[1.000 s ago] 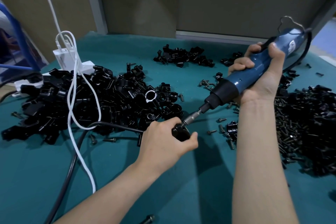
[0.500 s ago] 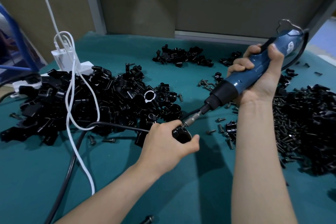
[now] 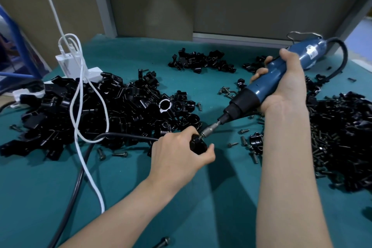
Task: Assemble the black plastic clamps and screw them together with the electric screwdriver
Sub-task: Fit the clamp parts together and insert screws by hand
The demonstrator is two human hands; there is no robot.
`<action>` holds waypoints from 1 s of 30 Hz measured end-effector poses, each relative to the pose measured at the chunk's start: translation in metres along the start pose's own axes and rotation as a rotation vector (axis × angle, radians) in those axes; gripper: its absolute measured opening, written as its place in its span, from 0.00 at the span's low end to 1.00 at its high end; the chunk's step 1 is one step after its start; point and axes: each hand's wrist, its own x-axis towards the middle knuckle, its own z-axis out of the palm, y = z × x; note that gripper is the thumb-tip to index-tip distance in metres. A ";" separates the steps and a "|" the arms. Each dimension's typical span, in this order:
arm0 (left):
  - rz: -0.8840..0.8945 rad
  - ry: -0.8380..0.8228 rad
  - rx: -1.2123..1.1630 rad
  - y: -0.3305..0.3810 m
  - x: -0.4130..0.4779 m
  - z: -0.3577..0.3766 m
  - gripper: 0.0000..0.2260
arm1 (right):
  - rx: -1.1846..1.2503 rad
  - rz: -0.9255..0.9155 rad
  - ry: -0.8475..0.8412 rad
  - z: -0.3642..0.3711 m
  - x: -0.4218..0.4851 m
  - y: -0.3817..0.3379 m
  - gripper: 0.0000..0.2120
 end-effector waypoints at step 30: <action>0.006 -0.158 -0.398 0.000 -0.003 -0.008 0.17 | 0.486 0.091 -0.712 -0.003 -0.006 -0.002 0.25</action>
